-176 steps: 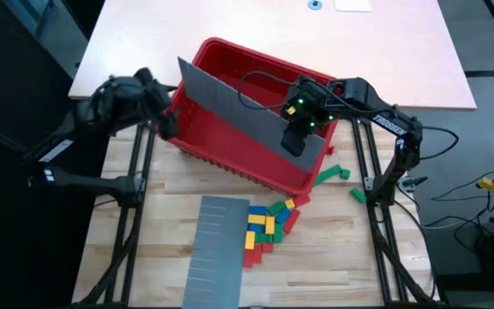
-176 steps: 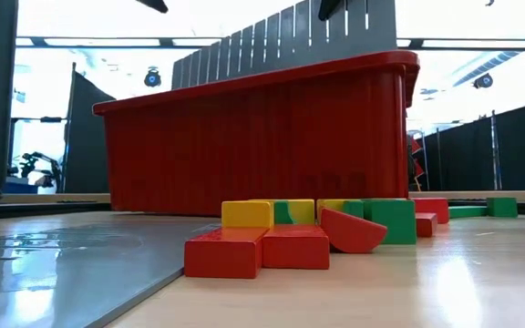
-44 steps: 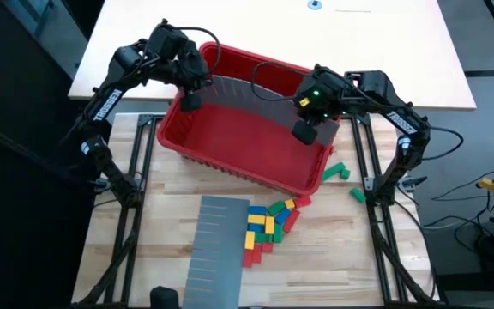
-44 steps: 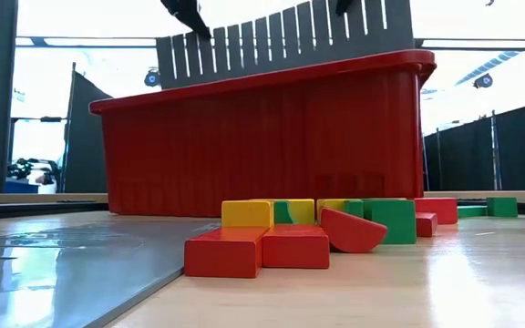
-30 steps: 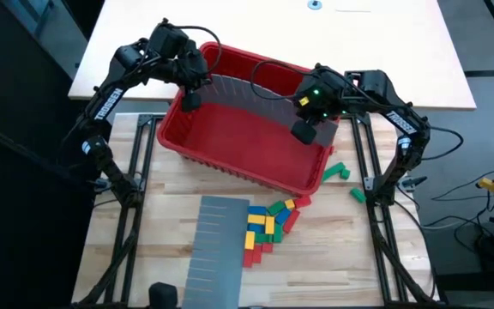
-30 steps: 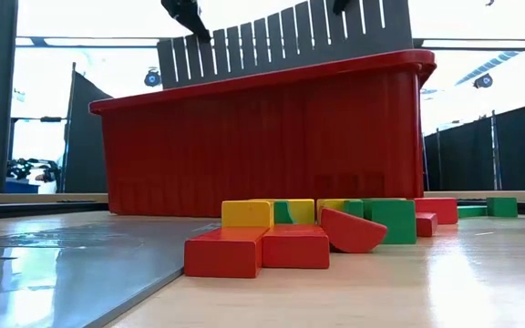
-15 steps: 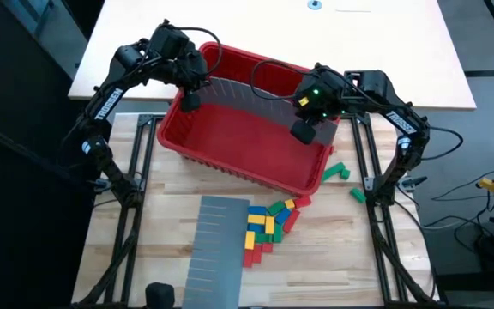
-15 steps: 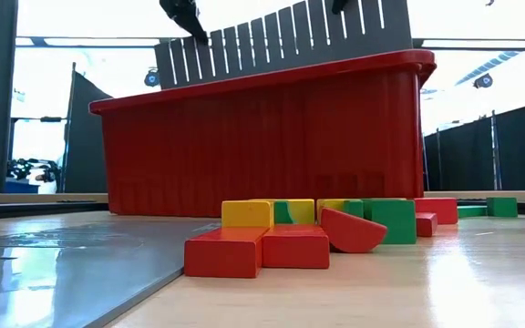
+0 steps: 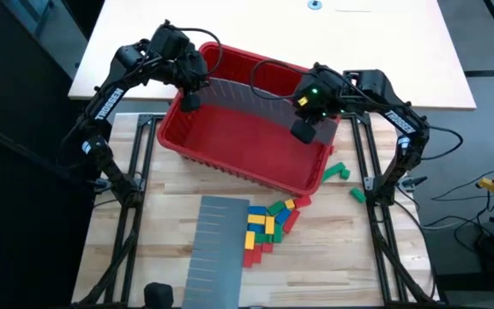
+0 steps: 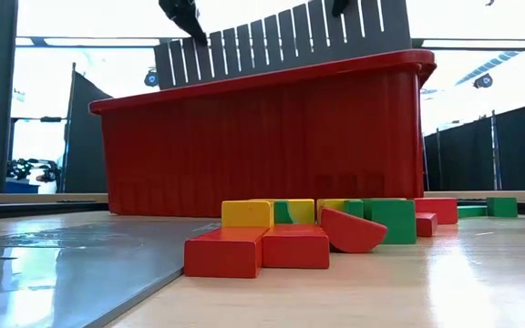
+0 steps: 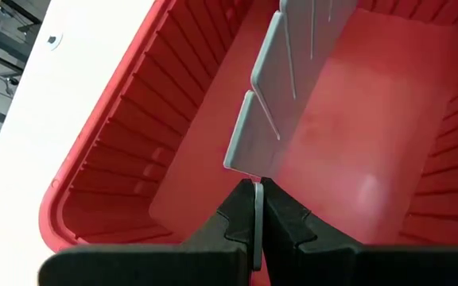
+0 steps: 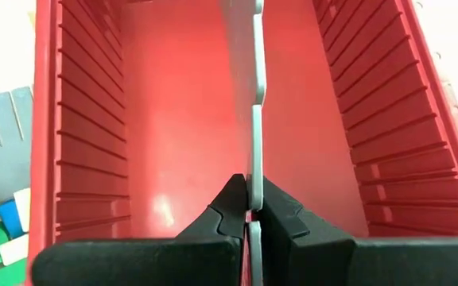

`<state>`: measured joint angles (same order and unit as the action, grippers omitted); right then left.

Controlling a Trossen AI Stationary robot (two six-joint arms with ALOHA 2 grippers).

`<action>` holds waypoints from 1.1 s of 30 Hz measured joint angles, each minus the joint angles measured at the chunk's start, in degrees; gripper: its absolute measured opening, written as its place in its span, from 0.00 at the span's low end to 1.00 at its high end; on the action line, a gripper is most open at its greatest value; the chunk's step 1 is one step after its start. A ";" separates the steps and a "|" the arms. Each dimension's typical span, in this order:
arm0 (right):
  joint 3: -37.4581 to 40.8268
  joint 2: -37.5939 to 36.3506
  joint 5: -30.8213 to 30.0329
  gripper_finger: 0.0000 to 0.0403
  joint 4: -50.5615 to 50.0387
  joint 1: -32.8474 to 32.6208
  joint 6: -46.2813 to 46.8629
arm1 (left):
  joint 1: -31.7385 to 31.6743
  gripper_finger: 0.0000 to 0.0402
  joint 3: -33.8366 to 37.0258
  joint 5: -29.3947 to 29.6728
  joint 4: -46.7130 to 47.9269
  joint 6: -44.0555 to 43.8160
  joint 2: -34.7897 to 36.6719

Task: Sort blocks

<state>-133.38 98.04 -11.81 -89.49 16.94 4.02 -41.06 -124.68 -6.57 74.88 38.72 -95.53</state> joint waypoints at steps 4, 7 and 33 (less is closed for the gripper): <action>1.11 -0.02 0.08 0.00 0.24 0.34 -0.23 | -0.02 0.00 0.02 0.10 0.59 -0.07 0.00; 1.96 -0.04 0.23 0.00 0.10 0.36 -0.38 | -0.08 0.00 0.02 0.85 0.59 0.10 0.00; 3.37 0.00 3.08 0.00 1.97 2.24 -1.76 | -0.83 0.00 0.02 1.55 0.62 1.02 0.00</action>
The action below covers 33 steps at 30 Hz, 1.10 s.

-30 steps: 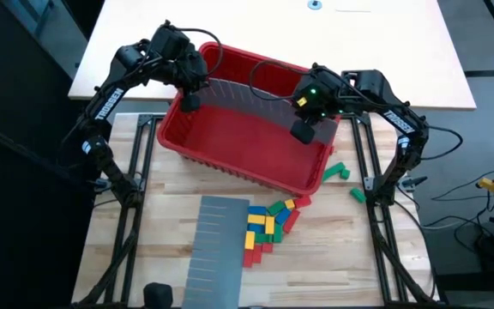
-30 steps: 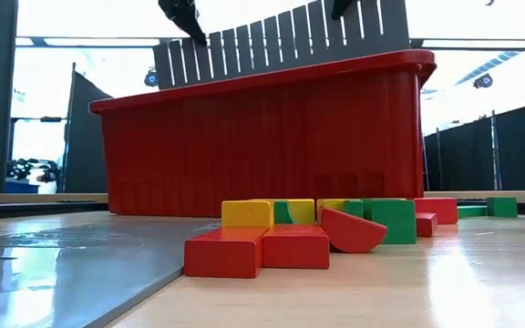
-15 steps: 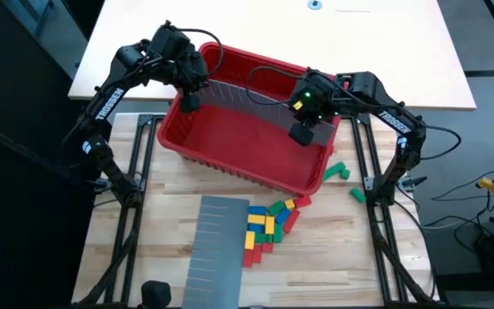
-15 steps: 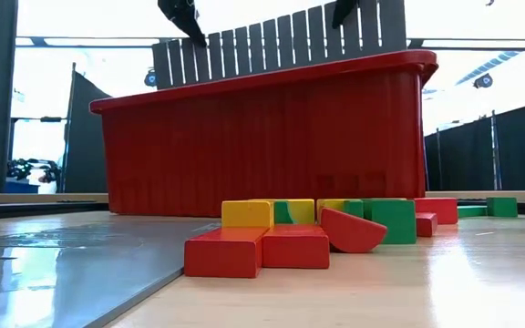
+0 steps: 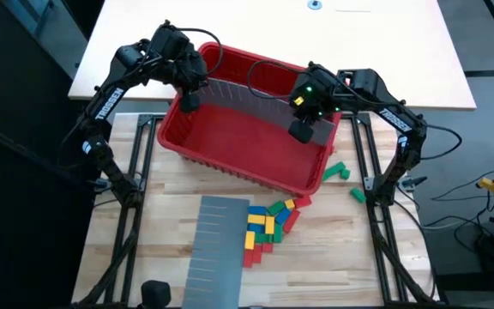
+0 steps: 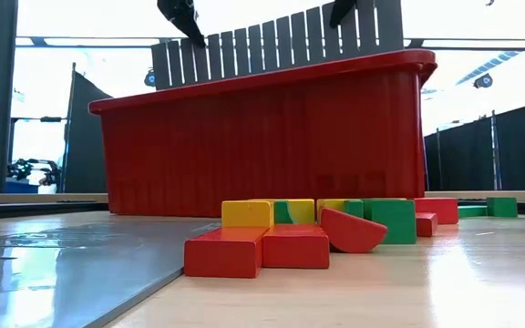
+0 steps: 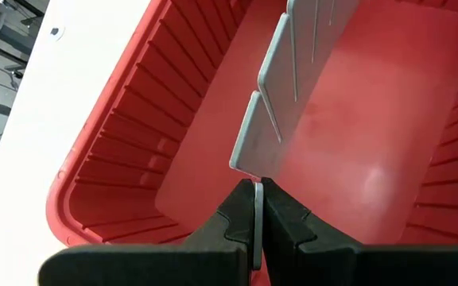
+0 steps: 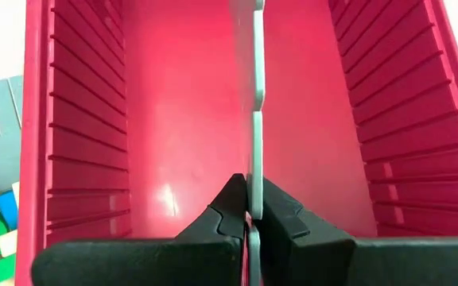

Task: Sort blocks

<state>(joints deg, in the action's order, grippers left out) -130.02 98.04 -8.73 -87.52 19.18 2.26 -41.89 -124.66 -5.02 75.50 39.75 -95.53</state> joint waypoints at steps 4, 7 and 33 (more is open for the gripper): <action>0.00 0.00 0.13 0.00 0.22 0.00 -0.12 | 0.00 0.00 0.00 -0.01 0.00 0.00 0.00; 0.00 0.00 0.13 0.00 0.28 0.01 -0.42 | 0.00 0.00 0.00 -0.02 0.00 0.00 0.00; 0.00 -0.02 1.13 0.00 2.16 2.08 -1.55 | -0.26 0.00 0.00 0.09 -0.44 -0.24 0.02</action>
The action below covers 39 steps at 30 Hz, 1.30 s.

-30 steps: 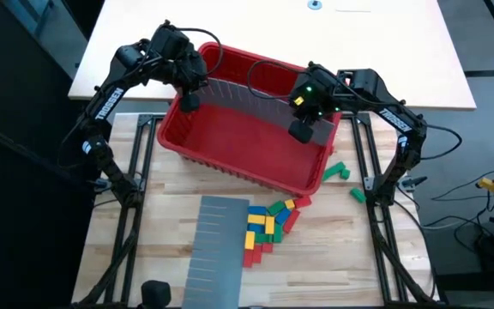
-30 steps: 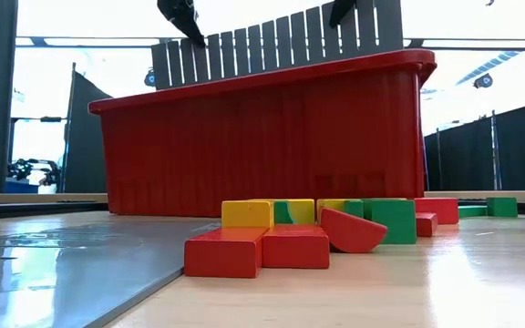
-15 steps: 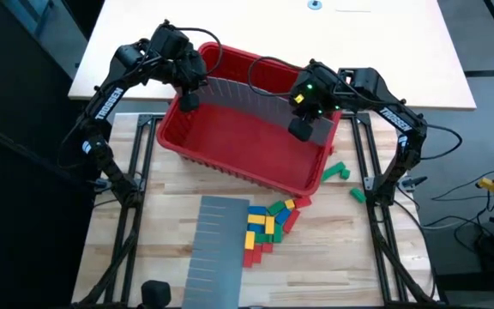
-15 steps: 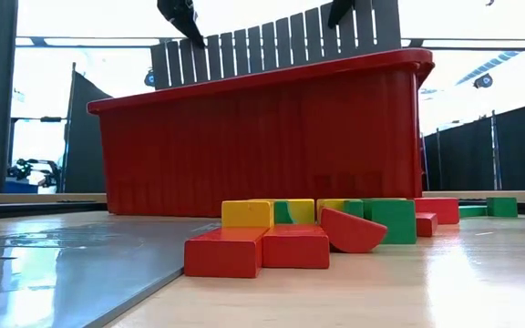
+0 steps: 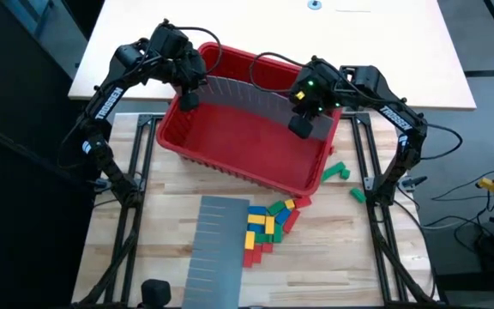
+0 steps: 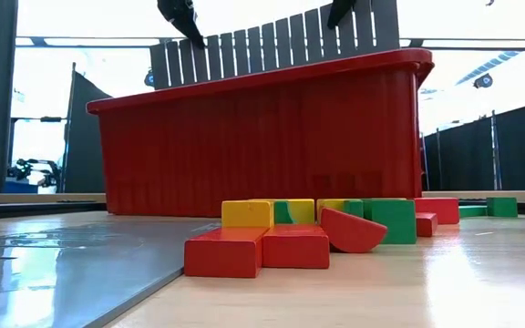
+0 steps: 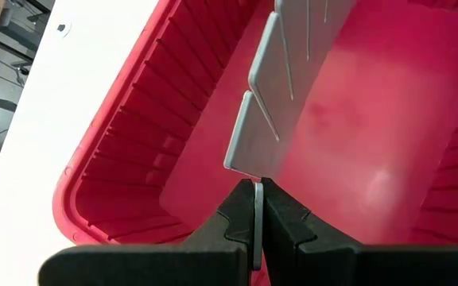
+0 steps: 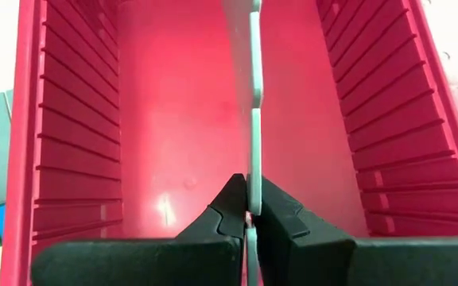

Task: Sort blocks

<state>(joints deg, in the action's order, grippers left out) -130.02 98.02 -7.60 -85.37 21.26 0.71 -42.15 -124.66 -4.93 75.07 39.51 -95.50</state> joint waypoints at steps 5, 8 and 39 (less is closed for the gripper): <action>0.00 -0.02 0.28 0.00 -0.02 0.15 0.13 | 0.00 0.00 0.00 -0.02 0.00 0.01 0.00; 0.00 0.00 0.36 0.00 0.01 0.17 0.19 | -0.07 0.00 0.00 -0.05 0.00 0.02 0.00; 0.07 0.02 3.15 0.00 -0.72 0.15 0.88 | -0.58 0.00 -0.02 -1.51 -0.04 -0.35 0.00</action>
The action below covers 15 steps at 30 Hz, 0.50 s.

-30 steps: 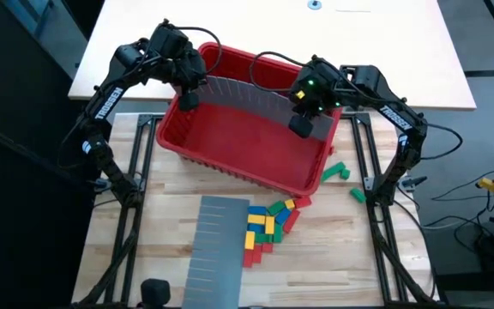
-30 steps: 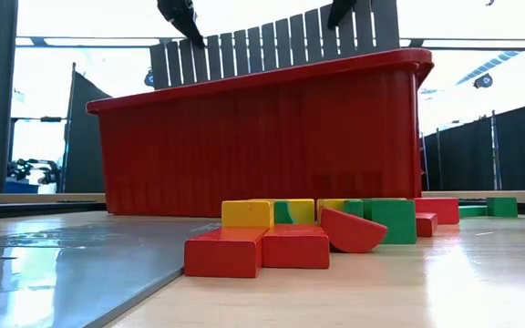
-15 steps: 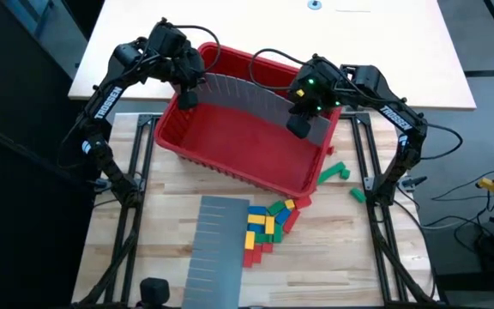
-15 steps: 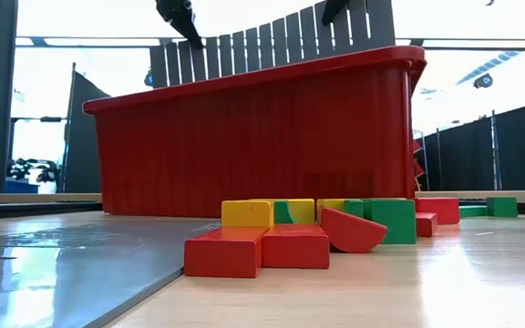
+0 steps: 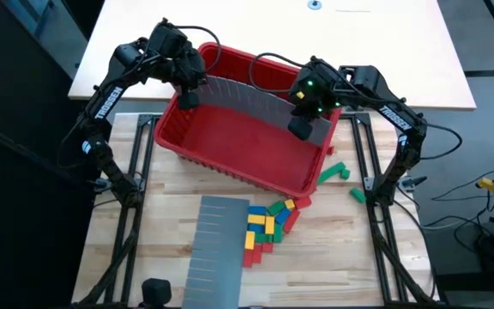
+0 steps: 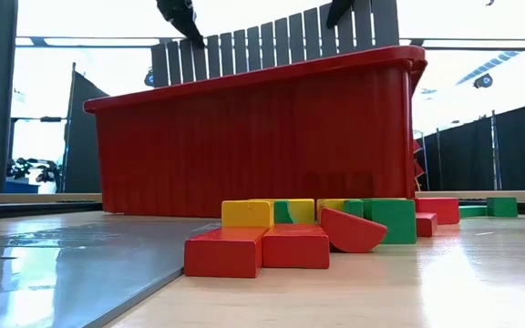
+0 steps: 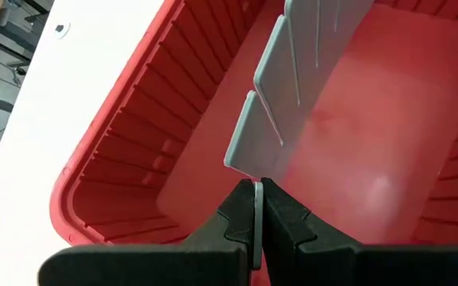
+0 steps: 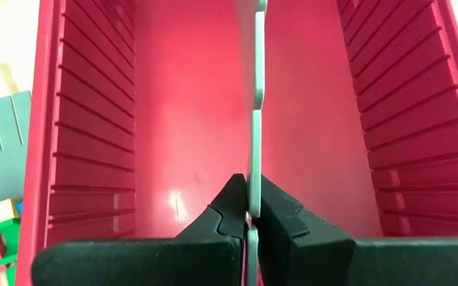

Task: Sort blocks

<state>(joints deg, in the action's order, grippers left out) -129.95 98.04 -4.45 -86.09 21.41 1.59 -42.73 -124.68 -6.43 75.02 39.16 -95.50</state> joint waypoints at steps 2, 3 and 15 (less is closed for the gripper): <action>0.00 0.00 -0.03 0.00 -0.20 0.00 -0.04 | -0.01 0.00 0.05 -0.27 -0.12 -0.25 0.00; 0.00 0.00 -0.04 0.00 -0.23 0.00 -0.07 | -0.01 0.00 0.18 -0.29 -0.35 -0.34 0.00; 0.02 0.02 -0.07 0.00 -0.59 0.00 -0.12 | -0.01 0.00 0.97 -0.35 -0.27 -0.89 0.00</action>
<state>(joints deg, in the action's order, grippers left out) -129.93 98.06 -4.51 -86.67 21.41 1.48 -42.74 -123.71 -6.79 74.75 38.26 -95.50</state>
